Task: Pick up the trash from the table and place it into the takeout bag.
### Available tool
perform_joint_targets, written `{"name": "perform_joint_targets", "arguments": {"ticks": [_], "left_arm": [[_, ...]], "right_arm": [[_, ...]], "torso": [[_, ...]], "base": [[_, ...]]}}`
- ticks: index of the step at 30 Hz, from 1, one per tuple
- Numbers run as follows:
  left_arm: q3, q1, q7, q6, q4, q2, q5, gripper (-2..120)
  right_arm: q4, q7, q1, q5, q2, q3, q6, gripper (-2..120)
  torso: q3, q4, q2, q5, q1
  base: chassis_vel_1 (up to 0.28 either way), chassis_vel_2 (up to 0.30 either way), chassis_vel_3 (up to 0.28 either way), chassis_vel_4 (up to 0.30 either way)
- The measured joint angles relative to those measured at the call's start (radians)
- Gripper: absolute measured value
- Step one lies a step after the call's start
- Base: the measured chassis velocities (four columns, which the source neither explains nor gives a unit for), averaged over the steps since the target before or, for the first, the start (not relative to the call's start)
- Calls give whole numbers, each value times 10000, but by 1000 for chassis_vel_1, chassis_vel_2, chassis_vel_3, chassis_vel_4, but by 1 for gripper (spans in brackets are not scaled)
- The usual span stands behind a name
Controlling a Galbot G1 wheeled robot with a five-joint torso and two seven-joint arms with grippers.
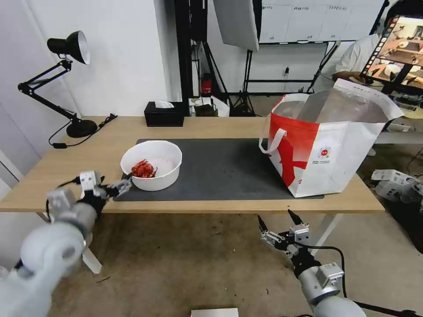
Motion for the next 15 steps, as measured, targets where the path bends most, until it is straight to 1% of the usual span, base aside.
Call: {"name": "perform_joint_targets", "arguments": {"ticks": [1,2,3,5,6,7,10,11,14,15], "left_arm": [[170,-532,-429,363,314,121,-697,100],[279,-850,-666,590,516,191,-1125,100],[279,-850,-666,590,516,191,-1125,100],[536,-1488,-987,930,1028,344,-1824,100],[641,-1715,-1099,989,1217,374,-2005,100],[641,-1715,-1099,989,1217,374,-2005,100],[979,-2366,-1704,1013,1888,395,-2519,100],[979,-2366,-1704,1013,1888,395,-2519,100],[1394,-2788,-2089,1000,2416,399,-2643,100],[1394,-2788,-2089,1000,2416,399,-2643,100]], "right_arm": [[0,1,0,2,-1,0,-2,100],[0,0,1,3,-1,0,-2,100],[0,0,1,3,-1,0,-2,100],[0,1,3,4,-1,-1,-3,100],[0,1,2,4,-1,-1,-3,100],[0,1,2,4,-1,-1,-3,100],[0,1,5,4,-1,-1,-3,100],[0,1,5,4,-1,-1,-3,100],[0,1,6,4,-1,-1,-3,100],[0,1,6,4,-1,-1,-3,100]], "torso": [[0,0,0,0,0],[1,0,-1,-1,1],[1,0,-1,-1,1],[1,2,0,-1,0],[0,3,0,-2,0],[0,3,0,-2,0],[0,2,-1,-1,0],[0,2,-1,-1,0],[0,2,0,-1,0],[0,2,0,-1,0]], "base": [[0,0,0,0],[0,0,0,0],[0,0,0,0],[0,0,0,0],[0,0,0,0],[0,0,0,0],[0,0,0,0],[0,0,0,0],[0,0,0,0],[0,0,0,0]]}}
